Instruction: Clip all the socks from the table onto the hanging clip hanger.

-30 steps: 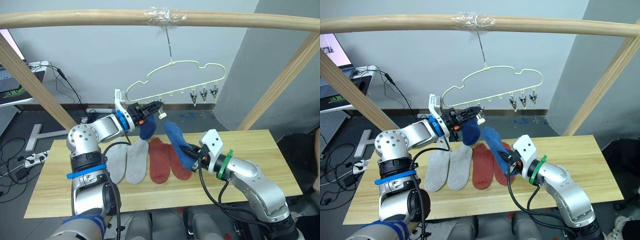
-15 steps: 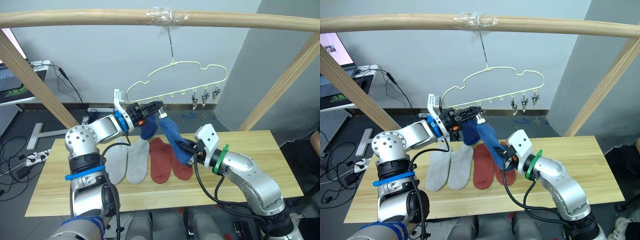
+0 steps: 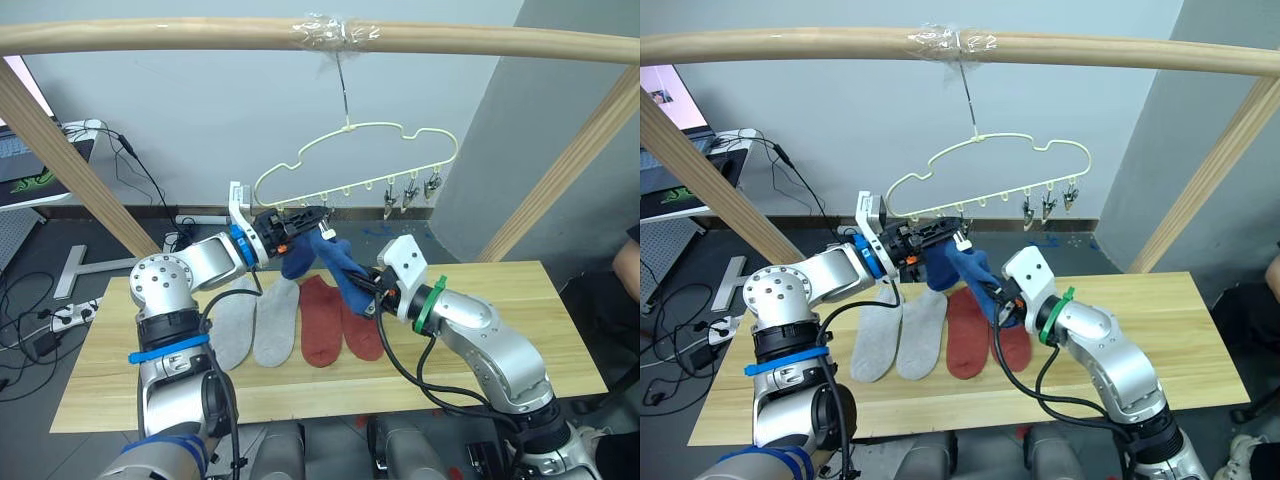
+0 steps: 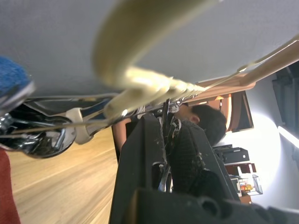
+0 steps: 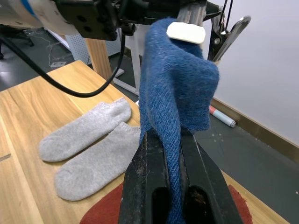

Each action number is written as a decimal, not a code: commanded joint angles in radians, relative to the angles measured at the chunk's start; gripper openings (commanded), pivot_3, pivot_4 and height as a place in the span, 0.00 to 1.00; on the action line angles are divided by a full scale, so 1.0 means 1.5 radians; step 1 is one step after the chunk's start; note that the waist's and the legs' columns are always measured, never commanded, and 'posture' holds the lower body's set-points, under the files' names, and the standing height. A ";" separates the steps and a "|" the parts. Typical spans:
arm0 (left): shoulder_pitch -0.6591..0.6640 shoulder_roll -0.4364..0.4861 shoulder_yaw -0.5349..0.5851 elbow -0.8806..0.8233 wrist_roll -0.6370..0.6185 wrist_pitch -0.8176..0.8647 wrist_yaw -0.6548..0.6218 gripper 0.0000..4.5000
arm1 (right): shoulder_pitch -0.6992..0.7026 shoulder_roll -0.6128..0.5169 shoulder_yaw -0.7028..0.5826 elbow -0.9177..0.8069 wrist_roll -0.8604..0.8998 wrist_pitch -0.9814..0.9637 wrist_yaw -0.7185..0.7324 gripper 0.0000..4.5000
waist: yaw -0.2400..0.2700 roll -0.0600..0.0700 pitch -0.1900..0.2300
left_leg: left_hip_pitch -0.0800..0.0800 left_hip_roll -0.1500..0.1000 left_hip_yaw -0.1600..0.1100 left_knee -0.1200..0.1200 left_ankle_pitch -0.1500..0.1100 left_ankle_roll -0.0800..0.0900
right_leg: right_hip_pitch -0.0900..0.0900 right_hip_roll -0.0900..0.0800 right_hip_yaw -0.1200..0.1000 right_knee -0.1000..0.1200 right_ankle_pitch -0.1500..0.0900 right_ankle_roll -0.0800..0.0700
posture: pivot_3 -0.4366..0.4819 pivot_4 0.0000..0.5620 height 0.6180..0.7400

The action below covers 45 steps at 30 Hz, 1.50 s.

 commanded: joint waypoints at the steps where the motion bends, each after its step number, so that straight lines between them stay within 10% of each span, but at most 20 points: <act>1: 0.002 0.010 -0.010 -0.038 -0.023 -0.006 -0.024 0.05 | -0.016 0.002 0.003 0.000 -0.013 -0.023 -0.005 0.00 | 0.000 0.000 0.000 | 0.000 0.000 0.000 0.000 0.000 0.000 | 0.000 0.000 0.000 0.000 0.000 0.000 | 0.57 0.31 1.00; 15: 0.003 0.047 0.013 -0.031 -0.041 -0.007 -0.021 0.99 | -0.024 0.009 -0.007 0.034 -0.014 -0.034 -0.003 0.00 | 0.000 0.000 0.000 | 0.000 0.000 0.000 0.000 0.000 0.000 | 0.000 0.000 0.000 0.000 0.000 0.000 | 0.60 0.32 1.00; 20: 0.018 0.120 0.035 -0.038 -0.055 0.011 -0.024 1.00 | -0.029 0.028 -0.017 0.055 0.000 -0.029 -0.003 0.00 | 0.000 0.000 0.000 | 0.000 0.000 0.000 0.000 0.000 0.000 | -0.001 0.000 0.000 0.000 0.000 0.000 | 0.62 0.33 1.00; 34: 0.134 0.182 0.008 -0.174 -0.066 -0.001 -0.019 1.00 | 0.000 0.076 -0.072 0.010 0.134 0.121 -0.009 0.99 | 0.010 0.000 0.000 | 0.000 0.001 0.000 -0.001 0.000 0.000 | -0.001 0.000 0.000 0.000 0.000 0.000 | 0.67 0.31 1.00; 40: 0.232 0.218 -0.194 -0.316 0.170 -0.262 -0.121 1.00 | 0.038 -0.001 -0.117 -0.025 0.120 0.102 -0.010 0.99 | 0.022 0.000 0.000 | 0.000 0.000 0.002 -0.002 0.000 0.000 | -0.001 -0.001 0.001 -0.001 -0.001 -0.001 | 0.67 0.30 1.00; 45: 0.243 0.124 -0.301 -0.305 0.347 -0.506 -0.096 0.87 | 0.054 -0.088 -0.146 -0.076 0.102 0.046 0.019 1.00 | 0.025 0.000 0.000 | -0.001 0.000 0.003 -0.002 0.000 0.000 | -0.002 -0.002 0.001 -0.003 -0.002 -0.004 | 0.65 0.28 1.00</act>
